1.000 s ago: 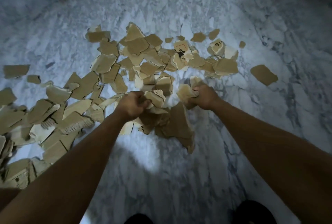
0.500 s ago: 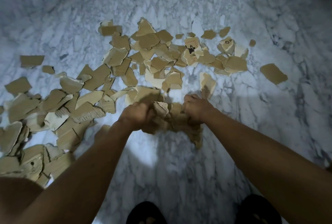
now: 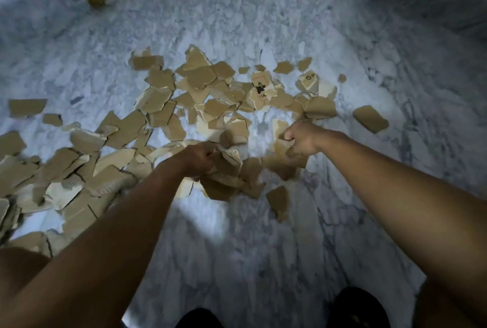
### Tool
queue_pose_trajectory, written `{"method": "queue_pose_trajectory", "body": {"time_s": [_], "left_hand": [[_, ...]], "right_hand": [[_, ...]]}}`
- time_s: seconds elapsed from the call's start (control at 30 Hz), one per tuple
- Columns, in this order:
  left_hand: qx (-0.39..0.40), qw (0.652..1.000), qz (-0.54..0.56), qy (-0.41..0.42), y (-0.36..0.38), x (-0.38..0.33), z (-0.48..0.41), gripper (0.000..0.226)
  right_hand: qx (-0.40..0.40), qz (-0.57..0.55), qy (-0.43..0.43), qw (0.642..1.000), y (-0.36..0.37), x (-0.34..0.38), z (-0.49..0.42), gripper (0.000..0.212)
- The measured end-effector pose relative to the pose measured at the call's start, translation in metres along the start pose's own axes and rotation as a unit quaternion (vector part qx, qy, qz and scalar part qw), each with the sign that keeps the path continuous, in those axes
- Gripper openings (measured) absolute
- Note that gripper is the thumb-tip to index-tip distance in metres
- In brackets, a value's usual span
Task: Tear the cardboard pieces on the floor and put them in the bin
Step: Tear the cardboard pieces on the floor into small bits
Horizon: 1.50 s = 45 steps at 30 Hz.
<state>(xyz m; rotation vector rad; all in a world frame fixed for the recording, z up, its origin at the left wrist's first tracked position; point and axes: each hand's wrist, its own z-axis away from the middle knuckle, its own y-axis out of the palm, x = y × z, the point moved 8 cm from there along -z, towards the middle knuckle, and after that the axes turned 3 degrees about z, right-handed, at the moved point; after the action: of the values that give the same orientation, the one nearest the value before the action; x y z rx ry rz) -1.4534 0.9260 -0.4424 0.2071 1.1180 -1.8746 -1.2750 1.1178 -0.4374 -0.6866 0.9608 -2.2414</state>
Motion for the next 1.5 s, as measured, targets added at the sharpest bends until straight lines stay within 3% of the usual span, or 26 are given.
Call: {"method": "queue_pose_trajectory", "body": {"time_s": [0.1, 0.2, 0.3, 0.4, 0.47, 0.53, 0.67, 0.77, 0.87, 1.0, 1.07, 1.17, 1.23, 1.27, 1.37, 1.5], "left_hand": [[0.015, 0.998, -0.068, -0.002, 0.022, -0.026, -0.008, 0.046], [0.004, 0.991, -0.129, -0.030, 0.048, -0.036, -0.025, 0.045], [-0.040, 0.986, -0.152, -0.064, 0.066, -0.040, -0.026, 0.078], [-0.038, 0.975, -0.218, -0.010, 0.082, -0.053, -0.023, 0.116], [-0.044, 0.968, -0.241, 0.059, 0.090, -0.058, -0.031, 0.122], [-0.023, 0.959, -0.259, 0.110, 0.103, -0.057, -0.037, 0.117], [-0.009, 0.936, -0.333, 0.117, 0.117, -0.051, -0.039, 0.094], [-0.047, 0.937, -0.335, 0.094, 0.107, -0.050, -0.040, 0.078], [-0.109, 0.947, -0.277, 0.124, 0.089, -0.058, -0.039, 0.056], [-0.079, 0.967, -0.209, 0.121, 0.060, -0.063, -0.043, 0.042], [-0.093, 0.974, -0.172, 0.111, 0.044, -0.061, -0.040, 0.053], [-0.130, 0.978, -0.112, 0.117, 0.025, -0.062, -0.030, 0.087], [-0.135, 0.977, -0.115, 0.115, 0.019, -0.066, -0.027, 0.095], [-0.125, 0.977, -0.135, 0.110, 0.020, -0.065, -0.028, 0.086], [-0.117, 0.983, -0.113, 0.085, 0.027, -0.059, -0.027, 0.028], [-0.150, 0.979, -0.109, 0.087, 0.026, -0.047, -0.031, 0.024]], "right_hand": [[-0.055, -0.002, 0.033, 0.998, -0.016, -0.026, 0.011, 0.025], [-0.070, 0.018, 0.061, 0.996, -0.019, -0.044, 0.031, 0.035], [-0.090, 0.055, 0.102, 0.989, 0.002, -0.063, 0.042, 0.056], [-0.068, 0.094, 0.095, 0.989, 0.040, -0.086, 0.030, 0.062], [-0.098, 0.092, 0.123, 0.983, 0.033, -0.090, 0.039, 0.044], [-0.106, 0.082, 0.150, 0.980, 0.024, -0.089, 0.053, 0.023], [-0.110, 0.021, 0.185, 0.976, 0.020, -0.103, 0.055, 0.026], [-0.070, -0.019, 0.090, 0.993, 0.024, -0.093, 0.048, 0.020], [-0.035, -0.044, 0.041, 0.998, 0.029, -0.083, 0.053, 0.024], [-0.001, -0.088, 0.013, 0.996, 0.035, -0.083, 0.052, 0.006], [0.029, -0.093, -0.008, 0.995, 0.041, -0.075, 0.053, 0.018], [0.098, -0.065, -0.023, 0.993, 0.059, -0.056, 0.058, 0.020], [0.116, -0.048, -0.032, 0.992, 0.069, -0.043, 0.057, 0.021], [0.112, -0.039, -0.037, 0.992, 0.075, -0.037, 0.055, 0.023], [0.073, 0.040, -0.065, 0.994, 0.097, -0.016, 0.049, 0.053], [-0.003, 0.079, -0.072, 0.994, 0.108, -0.005, 0.038, 0.057]]}}
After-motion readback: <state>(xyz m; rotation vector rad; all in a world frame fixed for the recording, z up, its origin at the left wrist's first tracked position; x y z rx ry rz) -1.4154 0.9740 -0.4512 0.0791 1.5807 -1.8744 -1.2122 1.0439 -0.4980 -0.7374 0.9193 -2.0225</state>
